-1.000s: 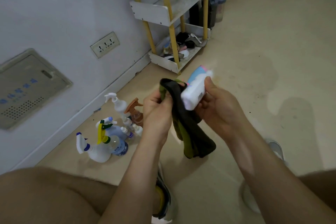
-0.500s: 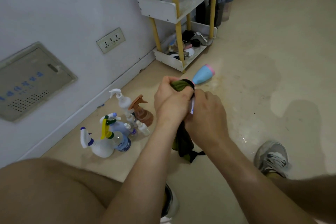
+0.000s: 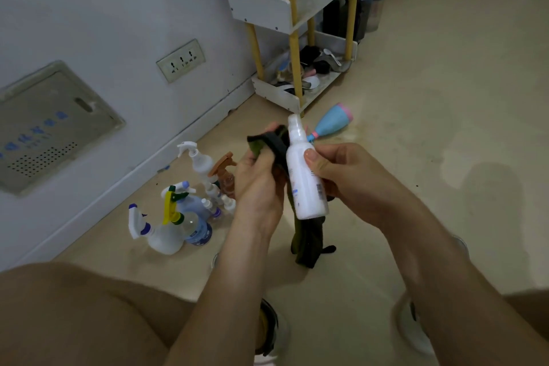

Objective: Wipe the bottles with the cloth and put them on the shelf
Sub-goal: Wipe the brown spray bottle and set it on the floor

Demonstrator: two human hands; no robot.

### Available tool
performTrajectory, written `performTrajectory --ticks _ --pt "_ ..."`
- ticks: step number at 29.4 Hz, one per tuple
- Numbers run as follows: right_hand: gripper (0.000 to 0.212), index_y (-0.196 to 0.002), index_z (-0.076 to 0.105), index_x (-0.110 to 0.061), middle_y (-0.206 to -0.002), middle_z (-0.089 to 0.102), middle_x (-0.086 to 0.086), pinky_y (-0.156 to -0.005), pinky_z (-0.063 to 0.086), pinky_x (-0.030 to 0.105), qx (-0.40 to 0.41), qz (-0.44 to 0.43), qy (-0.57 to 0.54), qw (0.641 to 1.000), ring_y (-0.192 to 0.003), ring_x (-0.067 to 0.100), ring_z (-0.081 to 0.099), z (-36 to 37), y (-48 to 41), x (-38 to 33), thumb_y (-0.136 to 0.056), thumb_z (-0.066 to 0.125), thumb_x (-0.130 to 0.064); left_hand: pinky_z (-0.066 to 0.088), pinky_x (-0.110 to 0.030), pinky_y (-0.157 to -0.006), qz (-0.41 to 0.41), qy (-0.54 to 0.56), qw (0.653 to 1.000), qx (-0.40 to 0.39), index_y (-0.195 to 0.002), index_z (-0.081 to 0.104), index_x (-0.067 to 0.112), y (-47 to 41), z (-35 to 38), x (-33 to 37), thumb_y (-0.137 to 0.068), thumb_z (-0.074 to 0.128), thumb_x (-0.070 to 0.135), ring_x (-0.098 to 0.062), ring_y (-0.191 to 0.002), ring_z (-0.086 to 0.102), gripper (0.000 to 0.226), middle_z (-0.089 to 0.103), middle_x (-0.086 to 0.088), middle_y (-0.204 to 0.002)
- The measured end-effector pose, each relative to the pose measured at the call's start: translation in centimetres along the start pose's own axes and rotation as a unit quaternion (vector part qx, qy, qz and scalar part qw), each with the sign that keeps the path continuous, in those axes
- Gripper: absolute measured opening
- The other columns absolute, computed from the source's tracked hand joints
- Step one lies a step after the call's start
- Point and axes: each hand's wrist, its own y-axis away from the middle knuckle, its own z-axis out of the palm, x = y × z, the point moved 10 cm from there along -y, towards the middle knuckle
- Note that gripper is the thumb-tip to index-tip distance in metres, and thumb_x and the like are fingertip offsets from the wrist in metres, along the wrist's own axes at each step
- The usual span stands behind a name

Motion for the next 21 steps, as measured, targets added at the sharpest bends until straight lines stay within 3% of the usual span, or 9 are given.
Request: performTrajectory --ticks 3,6,11,13,15,17,19,21 --pt "0.022 -0.108 0.072 -0.012 -0.093 0.075 0.003 -0.080 0.055 0.033 0.027 -0.018 0.046 0.998 -0.088 0.017 0.071 0.3 -0.5 0.1 -0.098 0.057 -0.026 0.058 -0.032 -0.081 0.028 -0.035 0.999 -0.029 -0.122 0.065 0.014 -0.1 1.0 1.6 -0.100 0.049 0.012 -0.019 -0.100 0.068 0.027 0.069 -0.009 -0.117" --pt "0.019 -0.097 0.072 -0.011 -0.076 0.071 -0.002 -0.067 0.050 0.024 0.115 -0.037 0.015 0.993 -0.070 0.006 0.066 -0.6 -1.1 -0.4 -0.098 0.059 -0.025 0.057 -0.025 -0.074 0.064 -0.129 0.987 -0.078 -0.113 0.066 0.030 1.5 2.3 1.4 -0.099 0.048 0.005 -0.008 -0.086 0.069 0.034 0.073 0.002 -0.107" --pt "0.028 -0.110 0.070 -0.004 -0.090 0.071 0.008 -0.070 0.054 0.026 0.299 -0.005 -0.051 0.953 -0.077 0.016 0.068 -5.7 -1.9 1.4 -0.093 0.066 -0.027 0.045 -0.016 -0.068 0.102 -0.281 0.948 -0.106 -0.120 0.063 0.043 4.1 1.3 -2.5 -0.093 0.052 -0.003 -0.009 -0.071 0.052 0.054 0.067 0.004 -0.083" --pt "0.035 -0.115 0.067 -0.004 -0.098 0.071 0.009 -0.073 0.054 0.028 0.294 0.020 -0.055 0.954 -0.083 0.018 0.069 -5.7 -2.4 2.6 -0.092 0.068 -0.029 0.045 -0.009 -0.071 0.105 -0.295 0.944 -0.100 -0.123 0.063 0.038 4.8 0.9 -3.3 -0.093 0.054 -0.002 0.001 -0.071 0.058 0.051 0.069 0.020 -0.080" --pt "0.037 -0.119 0.065 -0.005 -0.102 0.071 0.009 -0.077 0.057 0.031 0.259 0.023 -0.057 0.964 -0.087 0.018 0.070 -4.3 -2.7 3.0 -0.090 0.071 -0.028 0.048 -0.010 -0.078 0.098 -0.307 0.944 -0.064 -0.130 0.061 0.031 4.3 -0.7 -3.6 -0.093 0.053 0.000 0.007 -0.083 0.063 0.049 0.069 0.032 -0.085" --pt "0.033 -0.118 0.064 -0.011 -0.099 0.070 0.006 -0.073 0.054 0.023 0.244 0.004 -0.017 0.970 -0.084 0.012 0.068 -3.1 -2.7 2.4 -0.090 0.071 -0.026 0.053 -0.020 -0.082 0.089 -0.339 0.935 -0.046 -0.128 0.065 0.029 3.4 -2.5 -4.3 -0.093 0.052 0.004 0.001 -0.085 0.064 0.045 0.071 0.026 -0.088" --pt "0.029 -0.118 0.065 -0.013 -0.100 0.070 0.004 -0.072 0.052 0.021 0.235 -0.024 -0.009 0.972 -0.086 0.012 0.067 -2.0 -2.8 1.4 -0.092 0.069 -0.024 0.053 -0.029 -0.078 0.063 -0.403 0.910 -0.077 -0.115 0.071 0.022 3.0 -3.2 -6.1 -0.092 0.052 0.007 -0.008 -0.078 0.064 0.034 0.072 0.009 -0.087" --pt "0.025 -0.117 0.065 -0.013 -0.101 0.070 0.002 -0.074 0.052 0.021 0.193 -0.049 -0.019 0.980 -0.089 0.010 0.068 -0.1 -3.5 0.6 -0.094 0.066 -0.022 0.048 -0.014 -0.067 0.013 -0.416 0.904 -0.093 -0.114 0.072 0.015 3.0 -3.9 -8.8 -0.091 0.051 0.000 0.001 -0.068 0.062 0.035 0.070 0.002 -0.087"
